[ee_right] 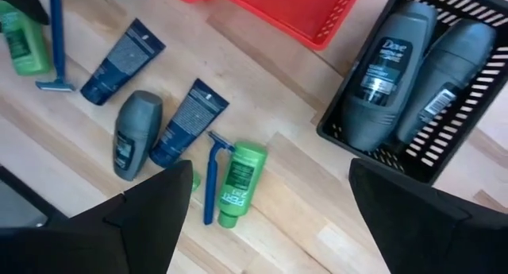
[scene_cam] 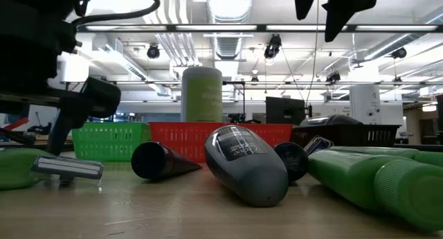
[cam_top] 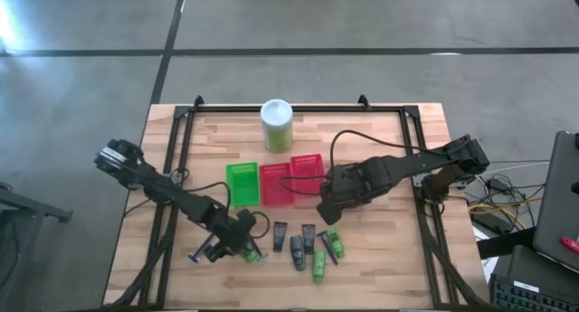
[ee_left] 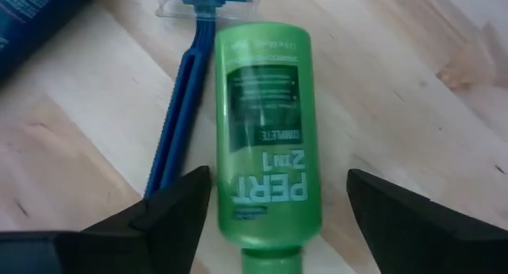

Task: Pick & Place Travel size toiletries
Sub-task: Put the green shampoo bottle into the green bin

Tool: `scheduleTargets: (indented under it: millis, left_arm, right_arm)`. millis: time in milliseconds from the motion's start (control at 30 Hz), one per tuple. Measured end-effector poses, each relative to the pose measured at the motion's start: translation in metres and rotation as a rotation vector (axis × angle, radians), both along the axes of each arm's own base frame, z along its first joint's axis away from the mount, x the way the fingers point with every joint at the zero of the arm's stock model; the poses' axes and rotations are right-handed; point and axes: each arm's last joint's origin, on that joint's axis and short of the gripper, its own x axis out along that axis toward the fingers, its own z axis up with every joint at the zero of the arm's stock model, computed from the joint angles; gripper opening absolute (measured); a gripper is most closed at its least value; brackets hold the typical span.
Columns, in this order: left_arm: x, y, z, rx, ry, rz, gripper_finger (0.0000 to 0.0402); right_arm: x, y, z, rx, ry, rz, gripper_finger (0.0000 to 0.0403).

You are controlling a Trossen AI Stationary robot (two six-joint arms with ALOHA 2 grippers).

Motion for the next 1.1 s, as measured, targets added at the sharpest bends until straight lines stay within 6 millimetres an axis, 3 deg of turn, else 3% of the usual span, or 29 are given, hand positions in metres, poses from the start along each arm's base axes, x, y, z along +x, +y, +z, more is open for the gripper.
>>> scheduleTargets:
  millis: [367, 600, 833, 967, 1100]
  left_arm:
    - [0.001, 0.003, 0.003, -0.011, 0.001, 0.031, 0.0165]
    - [-0.004, 0.007, 0.02, 0.024, 0.009, 0.069, 0.0165]
    - [-0.027, 0.024, 0.074, 0.105, -0.013, 0.102, 0.0171]
    - [-0.044, 0.04, 0.094, 0.275, -0.076, 0.02, 0.0168]
    - [-0.053, 0.066, 0.097, 0.467, -0.047, -0.009, 0.0172]
  right_arm:
    - [-0.001, -0.002, -0.001, -0.008, 0.018, -0.007, 0.0294]
    - [-0.005, -0.004, -0.002, -0.031, 0.059, -0.004, 0.0277]
    - [-0.006, -0.004, -0.002, -0.058, 0.061, 0.022, 0.026]
    - [-0.005, -0.006, -0.001, -0.09, 0.055, 0.027, 0.025]
    - [-0.005, -0.007, -0.001, -0.112, 0.049, 0.024, 0.024]
